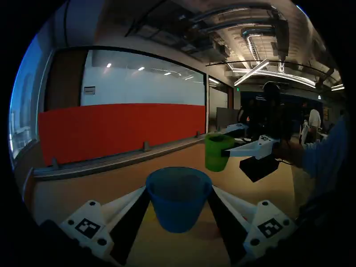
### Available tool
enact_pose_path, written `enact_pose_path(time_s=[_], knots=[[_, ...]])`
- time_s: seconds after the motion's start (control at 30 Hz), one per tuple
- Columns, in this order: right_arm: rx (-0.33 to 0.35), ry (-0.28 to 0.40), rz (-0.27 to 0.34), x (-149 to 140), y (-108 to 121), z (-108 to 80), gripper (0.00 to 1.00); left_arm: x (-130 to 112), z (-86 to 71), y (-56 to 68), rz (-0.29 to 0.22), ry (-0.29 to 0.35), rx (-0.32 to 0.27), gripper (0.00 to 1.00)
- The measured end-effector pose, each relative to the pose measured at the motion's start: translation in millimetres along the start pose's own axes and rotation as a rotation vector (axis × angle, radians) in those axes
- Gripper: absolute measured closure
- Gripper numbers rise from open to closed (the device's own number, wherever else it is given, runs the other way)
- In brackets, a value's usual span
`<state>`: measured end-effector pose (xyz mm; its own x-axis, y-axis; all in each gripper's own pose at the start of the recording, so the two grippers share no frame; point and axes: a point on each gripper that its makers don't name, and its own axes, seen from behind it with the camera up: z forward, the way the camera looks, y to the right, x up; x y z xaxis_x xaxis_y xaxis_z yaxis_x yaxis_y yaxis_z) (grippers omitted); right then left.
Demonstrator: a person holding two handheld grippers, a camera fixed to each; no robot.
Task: Pour water
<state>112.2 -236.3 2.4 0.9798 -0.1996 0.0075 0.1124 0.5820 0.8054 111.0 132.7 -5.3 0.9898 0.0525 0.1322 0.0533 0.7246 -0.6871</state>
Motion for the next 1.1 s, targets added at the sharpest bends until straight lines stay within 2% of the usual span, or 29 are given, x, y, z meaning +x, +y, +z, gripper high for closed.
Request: enact_pose_path(time_s=[0.5, 0.8, 1.1], knots=[[0.000, 0.029, -0.019, 20, 3, -0.6, 0.09, -1, 5.9, 5.0, -0.001, 0.000, -0.015, 0.13], [0.010, 0.055, -0.067, 41, 3, 1.8, 0.09, -2, 11.7, 9.5, -0.001, 0.003, -0.023, 0.13], [0.013, 0.076, -0.145, 65, 5, 6.7, 0.09, 0, 17.5, 16.1, 0.000, 0.014, -0.029, 0.14]])
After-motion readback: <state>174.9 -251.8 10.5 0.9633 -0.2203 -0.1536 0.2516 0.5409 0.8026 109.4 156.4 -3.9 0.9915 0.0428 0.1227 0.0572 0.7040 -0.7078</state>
